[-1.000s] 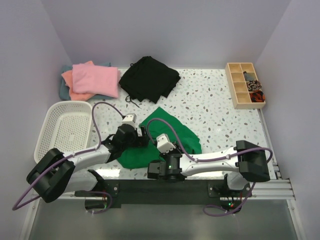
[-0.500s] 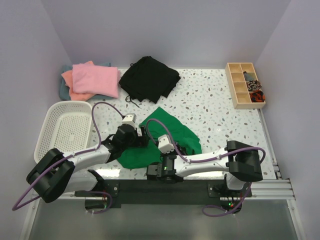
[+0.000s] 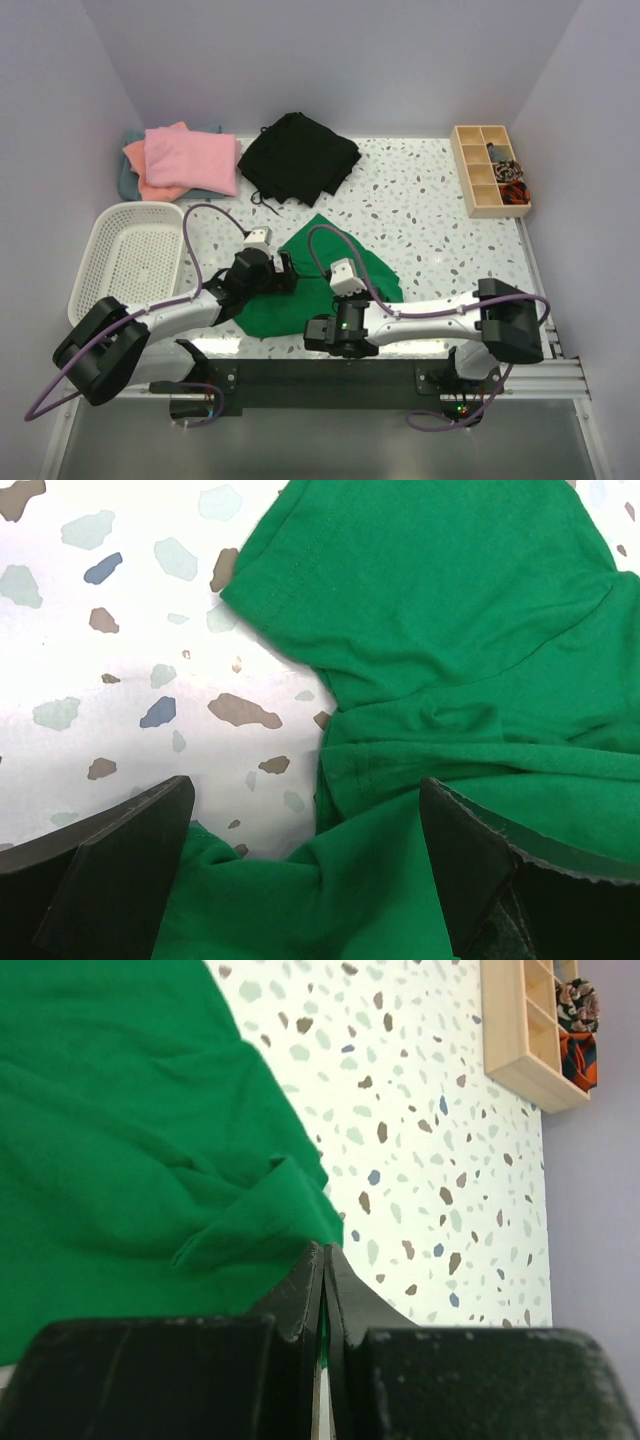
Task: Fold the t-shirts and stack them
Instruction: Flatten out the tshirt
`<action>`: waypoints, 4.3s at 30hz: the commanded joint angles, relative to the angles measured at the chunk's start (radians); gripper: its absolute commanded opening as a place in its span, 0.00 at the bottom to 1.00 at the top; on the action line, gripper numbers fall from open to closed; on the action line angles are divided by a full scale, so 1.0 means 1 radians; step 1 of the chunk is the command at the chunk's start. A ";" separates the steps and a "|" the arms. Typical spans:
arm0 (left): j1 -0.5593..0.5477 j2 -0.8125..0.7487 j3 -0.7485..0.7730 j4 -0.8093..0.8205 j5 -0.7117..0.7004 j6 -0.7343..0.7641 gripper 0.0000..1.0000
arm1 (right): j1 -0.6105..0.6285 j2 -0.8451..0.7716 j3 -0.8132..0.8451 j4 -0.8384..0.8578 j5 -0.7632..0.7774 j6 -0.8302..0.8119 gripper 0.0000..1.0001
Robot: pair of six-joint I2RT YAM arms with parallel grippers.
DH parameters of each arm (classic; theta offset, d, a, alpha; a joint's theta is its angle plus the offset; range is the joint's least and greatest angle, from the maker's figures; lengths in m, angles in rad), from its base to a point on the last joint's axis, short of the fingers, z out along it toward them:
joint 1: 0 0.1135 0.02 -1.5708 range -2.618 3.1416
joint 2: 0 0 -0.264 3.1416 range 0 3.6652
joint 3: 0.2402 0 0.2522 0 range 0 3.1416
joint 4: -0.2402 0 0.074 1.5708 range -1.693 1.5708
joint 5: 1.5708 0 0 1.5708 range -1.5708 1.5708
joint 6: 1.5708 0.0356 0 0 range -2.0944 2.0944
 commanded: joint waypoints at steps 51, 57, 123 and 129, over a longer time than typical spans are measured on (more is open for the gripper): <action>-0.001 0.005 0.028 -0.016 -0.058 0.021 1.00 | -0.068 0.011 0.072 -0.057 0.111 0.057 0.00; -0.001 -0.004 0.046 -0.036 -0.069 0.037 1.00 | -0.067 -0.118 0.128 -0.226 0.162 0.109 0.00; 0.043 -0.012 -0.017 -0.053 0.153 0.095 0.41 | -0.335 -0.652 0.151 0.345 0.087 -0.765 0.00; 0.043 -0.171 0.087 -0.204 0.095 0.095 0.00 | -0.340 -0.676 0.177 0.297 0.108 -0.754 0.00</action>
